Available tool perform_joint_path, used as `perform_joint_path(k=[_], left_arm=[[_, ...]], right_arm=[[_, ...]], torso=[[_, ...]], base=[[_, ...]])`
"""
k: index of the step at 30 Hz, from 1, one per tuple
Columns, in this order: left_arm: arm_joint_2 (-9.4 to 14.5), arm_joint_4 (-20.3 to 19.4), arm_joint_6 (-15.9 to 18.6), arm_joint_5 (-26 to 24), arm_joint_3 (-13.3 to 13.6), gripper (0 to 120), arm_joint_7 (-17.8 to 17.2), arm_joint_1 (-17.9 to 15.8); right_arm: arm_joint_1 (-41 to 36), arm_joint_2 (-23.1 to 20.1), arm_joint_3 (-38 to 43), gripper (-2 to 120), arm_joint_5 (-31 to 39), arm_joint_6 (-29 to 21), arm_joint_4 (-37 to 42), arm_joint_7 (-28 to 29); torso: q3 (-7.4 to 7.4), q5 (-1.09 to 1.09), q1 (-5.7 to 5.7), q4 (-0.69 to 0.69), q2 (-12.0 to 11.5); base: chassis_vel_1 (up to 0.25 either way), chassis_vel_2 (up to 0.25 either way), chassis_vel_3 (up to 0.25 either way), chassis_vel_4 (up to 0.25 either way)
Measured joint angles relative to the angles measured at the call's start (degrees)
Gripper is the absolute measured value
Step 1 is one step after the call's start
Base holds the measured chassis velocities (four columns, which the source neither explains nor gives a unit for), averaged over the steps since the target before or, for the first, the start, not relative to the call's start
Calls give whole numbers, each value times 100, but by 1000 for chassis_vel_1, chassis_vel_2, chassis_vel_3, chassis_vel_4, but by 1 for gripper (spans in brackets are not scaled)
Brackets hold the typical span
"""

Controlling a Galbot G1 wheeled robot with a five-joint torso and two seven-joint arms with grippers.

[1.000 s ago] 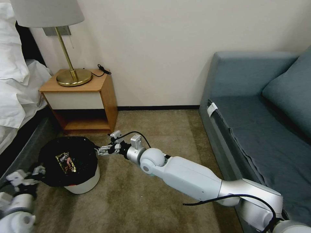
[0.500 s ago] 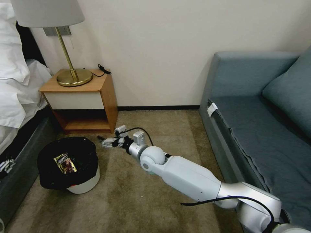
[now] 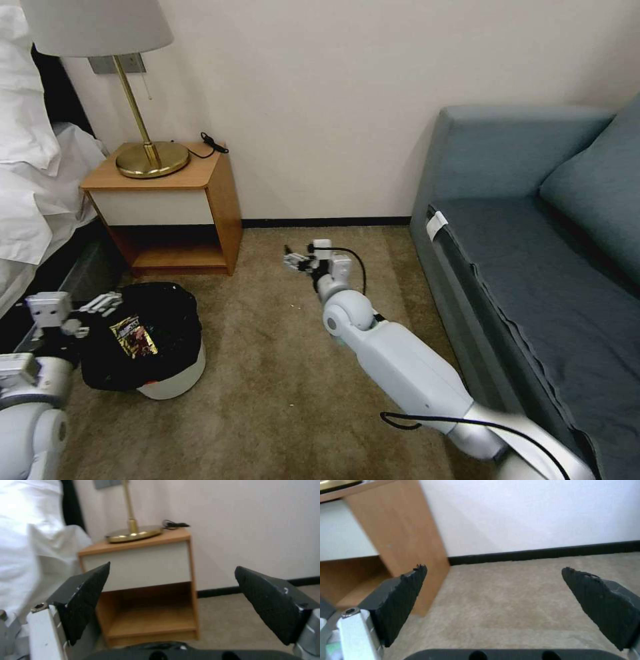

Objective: Pick up the trash bin, then pick up the garbage on the floor and place it into the trash bin.

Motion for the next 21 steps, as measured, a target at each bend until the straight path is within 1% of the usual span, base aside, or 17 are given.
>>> perform_joint_path(k=[1,4,6,7,8,9,11,12,14,17,21], left_arm=[[0,0,0,0,0,100,0,0],[-84,129,1,136,256,100,27,-143],[-112,154,3,163,303,100,34,-171],[-218,256,-1,247,439,100,101,-263],[-302,351,-38,333,520,100,139,-346],[-302,351,-38,333,520,100,139,-346],[-394,447,-74,446,611,100,210,-466],[-394,447,-74,446,611,100,210,-466],[-466,536,-74,512,685,100,287,-568],[-483,558,-74,528,698,100,296,-595],[-485,561,-74,528,698,100,295,-596]], right_arm=[[0,0,0,100,0,0,0,0],[-178,221,425,100,-305,34,-134,-108],[-203,260,496,100,-359,59,-176,-142],[-298,434,759,100,-587,189,-406,-295],[-349,588,934,100,-742,294,-610,-397],[-349,588,934,100,-742,294,-610,-397],[-388,817,1164,100,-915,442,-889,-545],[-388,817,1164,100,-915,442,-889,-545],[-396,984,1284,100,-1015,557,-1087,-664],[-397,1080,1332,100,-1045,601,-1205,-685],[-393,1090,1335,100,-1046,607,-1219,-689]], torso=[[0,0,0,0,0],[0,-1,0,2,0],[0,-1,0,2,0],[0,-1,0,1,0],[0,-1,0,1,0],[0,-1,0,1,0],[0,-1,0,2,0],[0,-1,0,2,0],[0,-2,0,1,0],[0,-1,0,2,0],[0,-2,0,2,0]], base=[[0,0,0,0],[0,0,0,0],[0,0,0,0],[0,0,0,0],[0,0,0,0],[0,0,0,0],[0,0,0,0],[0,0,0,0],[0,0,0,0],[0,0,0,0],[0,0,0,0]])
